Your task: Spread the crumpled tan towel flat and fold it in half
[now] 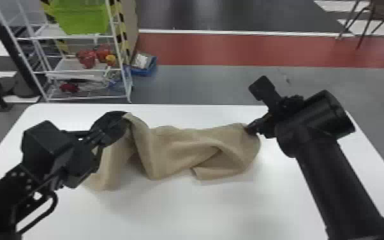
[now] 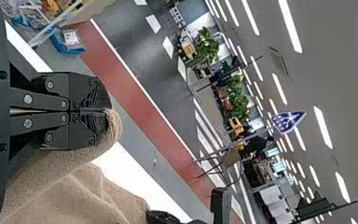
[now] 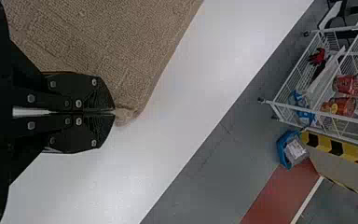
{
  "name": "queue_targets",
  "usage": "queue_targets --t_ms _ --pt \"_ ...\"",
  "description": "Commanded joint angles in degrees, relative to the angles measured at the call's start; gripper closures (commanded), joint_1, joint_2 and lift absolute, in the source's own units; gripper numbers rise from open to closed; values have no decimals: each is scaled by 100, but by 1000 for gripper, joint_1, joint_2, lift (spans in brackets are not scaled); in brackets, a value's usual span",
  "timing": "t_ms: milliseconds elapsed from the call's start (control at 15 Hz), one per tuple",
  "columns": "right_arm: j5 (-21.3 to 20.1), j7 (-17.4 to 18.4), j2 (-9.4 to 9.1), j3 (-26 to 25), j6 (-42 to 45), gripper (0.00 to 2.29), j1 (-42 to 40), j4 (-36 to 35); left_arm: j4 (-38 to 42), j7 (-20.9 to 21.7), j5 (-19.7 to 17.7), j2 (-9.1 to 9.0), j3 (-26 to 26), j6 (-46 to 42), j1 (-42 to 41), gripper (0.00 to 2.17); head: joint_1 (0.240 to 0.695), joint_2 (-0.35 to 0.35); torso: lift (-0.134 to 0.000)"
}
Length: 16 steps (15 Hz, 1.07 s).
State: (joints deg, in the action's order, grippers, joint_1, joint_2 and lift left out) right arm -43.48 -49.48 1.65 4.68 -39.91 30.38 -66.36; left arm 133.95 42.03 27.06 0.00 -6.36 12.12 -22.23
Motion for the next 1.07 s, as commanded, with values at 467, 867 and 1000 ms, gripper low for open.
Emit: queue_targets --t_ms 467,867,1000 --pt "841 17 389 -600 -136 1298 -656 -2425 228 350 -87 -15 -612 -3 254 2115 681 -30 -123" --pt "1272 1160 415 -600 -242 1298 -50 -2522 -501 438 616 -15 -445 630 1766 2115 567 -35 -123" --pt "1290 1388 406 -600 -242 1298 346 -2294 -783 447 757 -15 -454 718 2179 2118 513 -31 -123"
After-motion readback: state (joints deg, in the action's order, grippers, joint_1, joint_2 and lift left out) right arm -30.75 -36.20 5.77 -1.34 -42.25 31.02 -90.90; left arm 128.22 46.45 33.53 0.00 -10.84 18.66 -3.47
